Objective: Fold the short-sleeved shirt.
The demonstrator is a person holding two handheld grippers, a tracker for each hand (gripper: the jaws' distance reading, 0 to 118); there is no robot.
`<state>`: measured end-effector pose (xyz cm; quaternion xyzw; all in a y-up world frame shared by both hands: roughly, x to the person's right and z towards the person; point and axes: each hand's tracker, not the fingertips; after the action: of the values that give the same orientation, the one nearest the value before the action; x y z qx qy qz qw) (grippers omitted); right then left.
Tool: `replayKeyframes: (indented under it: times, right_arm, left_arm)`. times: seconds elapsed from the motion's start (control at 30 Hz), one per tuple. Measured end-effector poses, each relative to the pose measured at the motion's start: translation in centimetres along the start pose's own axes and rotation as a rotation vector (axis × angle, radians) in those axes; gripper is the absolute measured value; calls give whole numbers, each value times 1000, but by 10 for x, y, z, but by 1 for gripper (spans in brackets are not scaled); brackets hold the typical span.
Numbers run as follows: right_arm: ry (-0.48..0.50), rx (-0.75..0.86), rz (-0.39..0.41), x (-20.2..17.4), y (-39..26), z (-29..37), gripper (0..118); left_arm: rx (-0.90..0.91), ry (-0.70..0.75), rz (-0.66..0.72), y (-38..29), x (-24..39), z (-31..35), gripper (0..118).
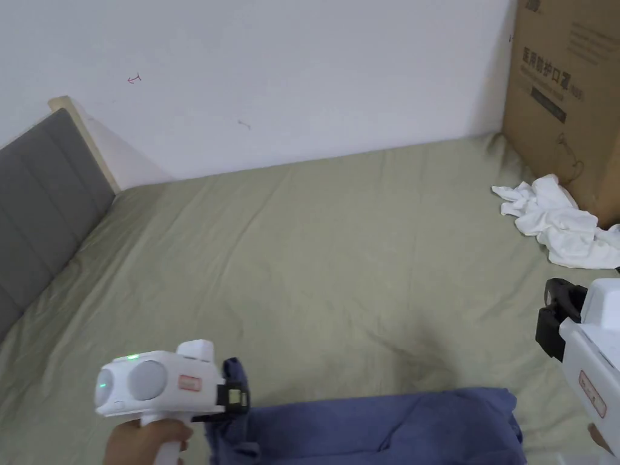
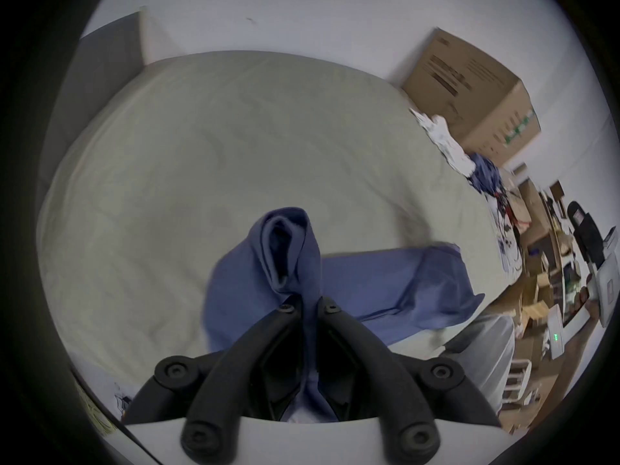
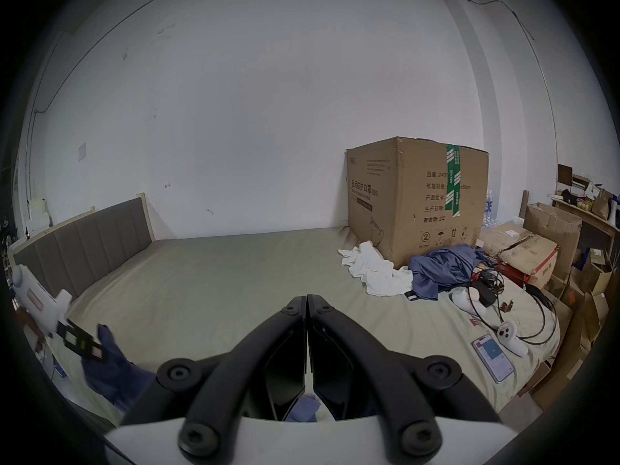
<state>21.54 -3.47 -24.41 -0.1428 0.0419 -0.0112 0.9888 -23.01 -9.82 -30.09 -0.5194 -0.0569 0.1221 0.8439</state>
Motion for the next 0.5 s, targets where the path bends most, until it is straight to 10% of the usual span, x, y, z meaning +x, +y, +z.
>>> replayKeyframes:
  times: [0.33, 0.43, 0.5]
  right_arm:
    - [-38, -8, 15, 27, -7, 17, 0]
    - [-43, -10, 15, 32, -7, 19, 0]
    - [-48, -10, 17, 34, -7, 19, 0]
  left_arm:
    - [-229, 58, -125, -22, 99, -142, 7]
    - [-232, 89, -151, -35, 104, -158, 29]
    - [-183, 52, -108, -33, 100, -150, 70]
